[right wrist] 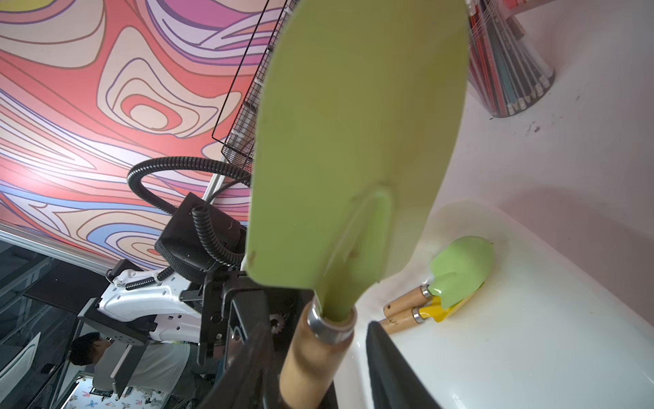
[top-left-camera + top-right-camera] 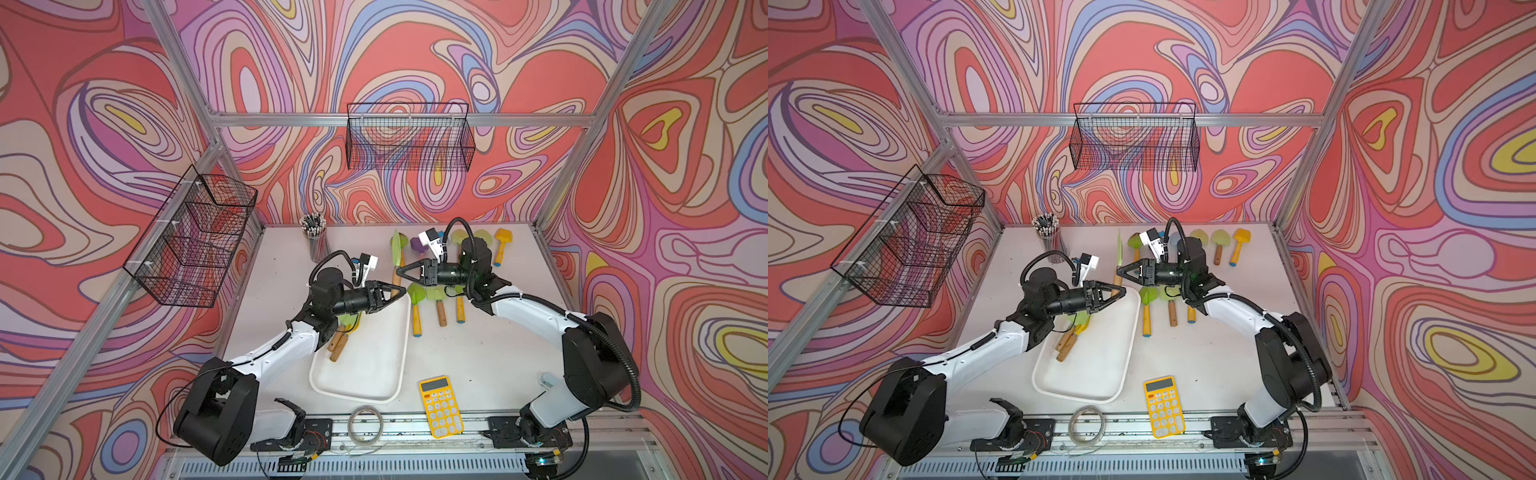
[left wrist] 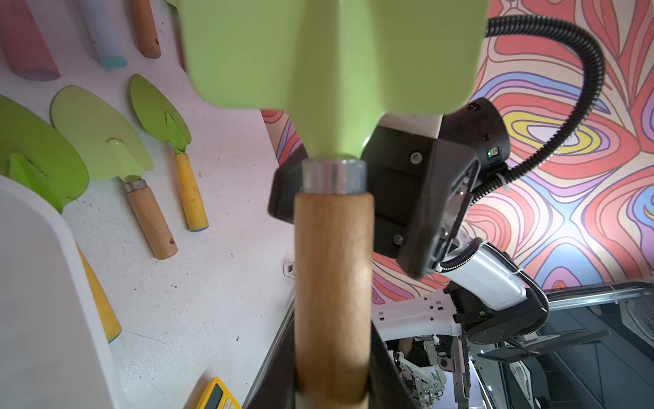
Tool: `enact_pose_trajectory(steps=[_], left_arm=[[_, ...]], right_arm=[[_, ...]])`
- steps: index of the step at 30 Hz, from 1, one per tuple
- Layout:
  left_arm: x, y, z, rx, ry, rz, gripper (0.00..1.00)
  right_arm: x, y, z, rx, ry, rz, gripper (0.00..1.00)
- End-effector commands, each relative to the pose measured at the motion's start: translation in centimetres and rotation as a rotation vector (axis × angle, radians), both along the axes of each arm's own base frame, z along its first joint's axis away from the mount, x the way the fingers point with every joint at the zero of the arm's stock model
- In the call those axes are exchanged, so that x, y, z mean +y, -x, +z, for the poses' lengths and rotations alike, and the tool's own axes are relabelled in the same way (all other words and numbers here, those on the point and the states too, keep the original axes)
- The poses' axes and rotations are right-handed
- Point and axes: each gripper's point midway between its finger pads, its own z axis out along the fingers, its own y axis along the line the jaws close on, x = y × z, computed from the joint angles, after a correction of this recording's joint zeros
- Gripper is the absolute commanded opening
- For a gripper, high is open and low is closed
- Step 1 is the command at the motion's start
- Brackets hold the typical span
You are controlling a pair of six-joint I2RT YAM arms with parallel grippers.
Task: Take the shovel out of the storage box
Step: Place the shovel at the center of the board.
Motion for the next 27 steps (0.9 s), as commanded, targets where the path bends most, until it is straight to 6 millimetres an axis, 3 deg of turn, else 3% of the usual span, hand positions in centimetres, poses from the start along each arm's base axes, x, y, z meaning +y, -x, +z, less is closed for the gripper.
enact_pose_trajectory(steps=[1, 6, 12, 17, 18, 21, 22, 25, 27], left_arm=[[-0.6, 0.7, 0.9, -0.045, 0.037, -0.035, 0.00], [-0.8, 1.0, 0.7, -0.041, 0.047, -0.038, 0.00], [-0.8, 1.0, 0.5, -0.036, 0.047, -0.036, 0.00], [-0.8, 1.1, 0.1, -0.028, 0.042, -0.043, 0.00], [-0.7, 1.2, 0.0, -0.025, 0.036, -0.043, 0.09], [-0.4, 1.1, -0.5, -0.027, -0.004, -0.026, 0.56], [-0.2, 1.1, -0.7, -0.026, -0.022, -0.019, 0.67], [1.2, 0.5, -1.3, -0.021, -0.088, 0.028, 0.89], [2.5, 0.0, -2.0, -0.015, -0.147, 0.071, 0.98]], right_arm=[[0.5, 0.0, 1.3, -0.025, -0.037, 0.025, 0.47], [0.6, -0.1, 1.4, -0.014, -0.046, 0.025, 0.44], [0.6, -0.5, 0.9, 0.006, -0.040, -0.002, 0.26], [0.6, -0.7, 1.0, 0.007, -0.046, -0.009, 0.19], [0.6, -0.7, 1.0, 0.010, -0.048, -0.008, 0.18], [0.5, -0.8, 0.7, 0.018, -0.038, -0.012, 0.18], [0.4, -0.9, 0.7, 0.017, -0.036, -0.015, 0.18], [-0.1, -1.1, 0.6, 0.016, -0.022, -0.035, 0.19], [-0.7, -1.5, 0.3, 0.027, -0.002, -0.056, 0.19]])
